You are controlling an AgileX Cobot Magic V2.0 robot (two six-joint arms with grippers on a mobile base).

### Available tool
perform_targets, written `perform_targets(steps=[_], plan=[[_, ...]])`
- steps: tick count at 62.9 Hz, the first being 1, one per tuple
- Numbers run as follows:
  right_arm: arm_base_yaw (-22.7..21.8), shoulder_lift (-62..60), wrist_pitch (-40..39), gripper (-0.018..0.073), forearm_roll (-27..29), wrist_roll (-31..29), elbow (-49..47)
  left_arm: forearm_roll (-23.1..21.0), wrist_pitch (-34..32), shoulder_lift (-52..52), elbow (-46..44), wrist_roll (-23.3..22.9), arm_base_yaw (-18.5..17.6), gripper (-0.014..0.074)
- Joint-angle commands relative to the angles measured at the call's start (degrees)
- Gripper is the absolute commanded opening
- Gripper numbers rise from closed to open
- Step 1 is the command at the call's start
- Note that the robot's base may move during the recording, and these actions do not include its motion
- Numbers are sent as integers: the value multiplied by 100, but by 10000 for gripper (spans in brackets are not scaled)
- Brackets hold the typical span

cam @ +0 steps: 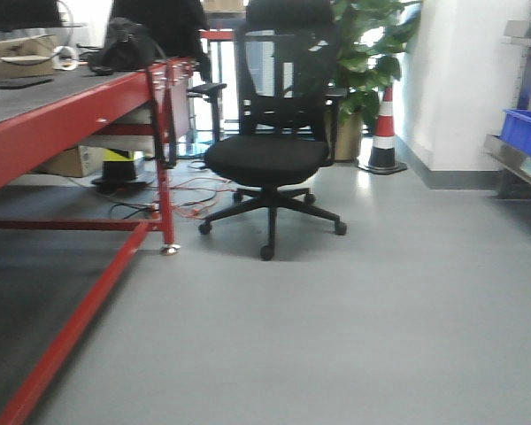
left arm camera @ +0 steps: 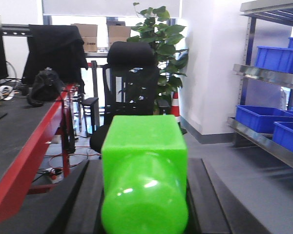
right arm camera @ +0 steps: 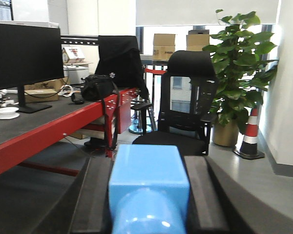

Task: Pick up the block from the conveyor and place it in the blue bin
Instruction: 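Drive the base away from the conveyor holding both blocks, then drive up to the shelf rack of blue bins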

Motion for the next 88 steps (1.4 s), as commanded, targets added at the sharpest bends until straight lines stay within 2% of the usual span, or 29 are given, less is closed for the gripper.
perform_targets(steps=[1,88], plan=[[12,-27,-128,-161,-32,-15,2,19,-114,-23,5,-2,-28,-111],[12,-27,-140,-161,-32,-15,2,19,-114,-23,5,-2,-28,-111]])
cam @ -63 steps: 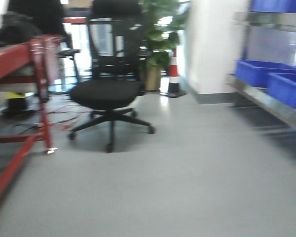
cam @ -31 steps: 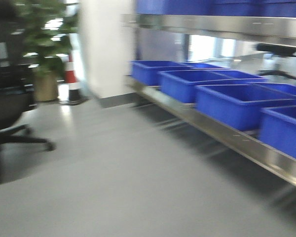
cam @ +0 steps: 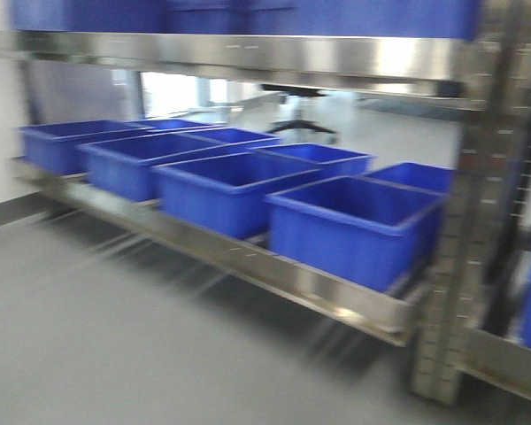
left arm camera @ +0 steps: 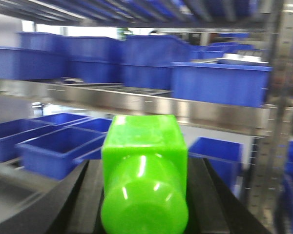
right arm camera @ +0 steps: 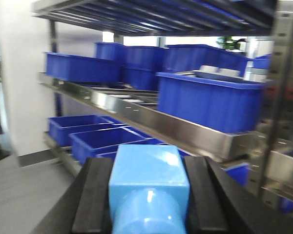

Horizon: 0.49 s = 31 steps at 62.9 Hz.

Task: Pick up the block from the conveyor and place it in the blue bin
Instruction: 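Drive up to the shelf rack of blue bins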

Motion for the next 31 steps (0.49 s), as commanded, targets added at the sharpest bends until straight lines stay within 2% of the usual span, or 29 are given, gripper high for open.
perform_targets(steps=[1,31], plan=[[12,-27,-140,-161,-32,-15,2,19,-114,-23,5,-2,-28,-111],[12,-27,-140,-161,-32,-15,2,19,-114,-23,5,-2,-28,-111]])
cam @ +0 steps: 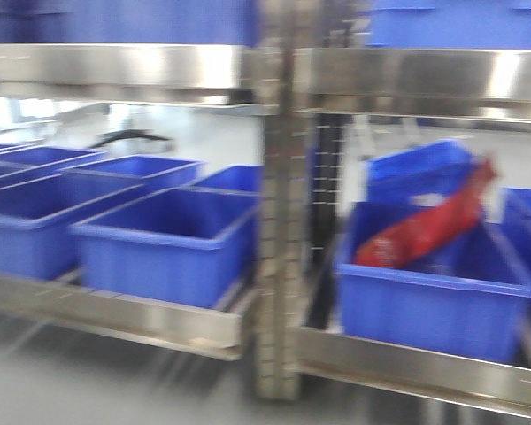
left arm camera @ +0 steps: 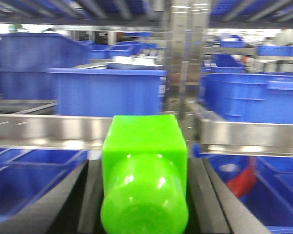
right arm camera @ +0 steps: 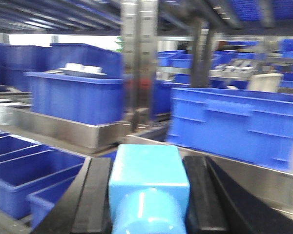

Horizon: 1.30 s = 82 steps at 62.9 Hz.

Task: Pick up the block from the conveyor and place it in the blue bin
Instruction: 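Drive up to the shelf rack of blue bins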

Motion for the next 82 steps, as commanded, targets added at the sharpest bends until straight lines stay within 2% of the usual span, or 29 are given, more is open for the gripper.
perform_targets(steps=[1,82], plan=[[12,-27,-140,-161,-32,-15,2,19,-114,-23,5,-2,-28,-111],[12,-27,-140,-161,-32,-15,2,19,-114,-23,5,-2,-28,-111]])
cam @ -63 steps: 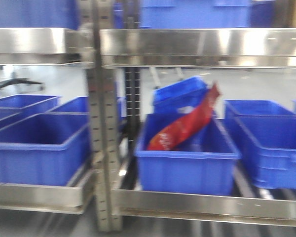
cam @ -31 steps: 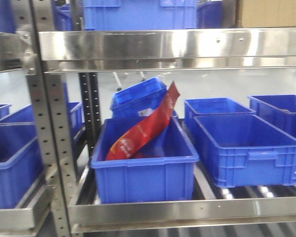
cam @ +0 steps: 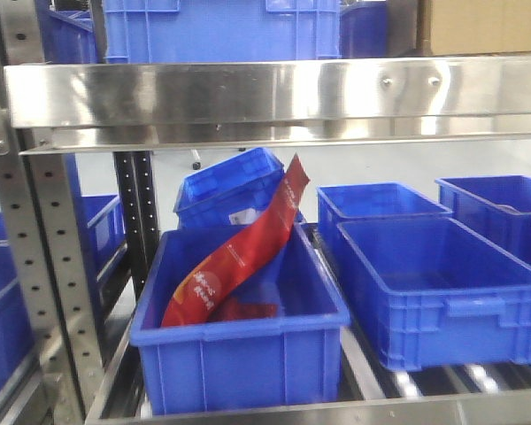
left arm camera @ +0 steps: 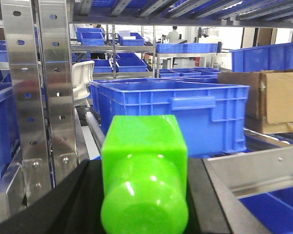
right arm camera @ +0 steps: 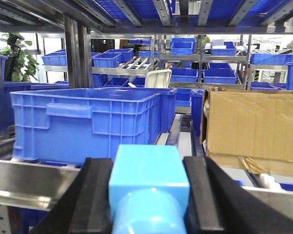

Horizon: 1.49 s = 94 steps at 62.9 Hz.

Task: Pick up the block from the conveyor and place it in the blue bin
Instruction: 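Drive up to the shelf rack of blue bins, then lower both grippers into the blue bin and open them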

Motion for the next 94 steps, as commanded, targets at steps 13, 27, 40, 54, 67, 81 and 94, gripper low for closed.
perform_targets(steps=[13,27,40,54,67,81,94], plan=[[12,-27,-140,-161,-32,-15,2,19,-114,-23,5,-2,-28,-111],[12,-27,-140,-161,-32,-15,2,19,-114,-23,5,-2,-28,-111],[12,-27,-140,-161,-32,-15,2,19,-114,-23,5,-2,-28,-111],[12,-27,-140,-161,-32,-15,2,19,-114,-23,5,-2,-28,-111],[12,-27,-140,-161,-32,-15,2,19,-114,-23,5,-2,-28,-111],[12,-27,-140,-161,-32,-15,2,19,-114,-23,5,-2,-28,-111],[12,-27,-140,-161,-32,-15,2,19,-114,-23,5,-2,-28,-111]])
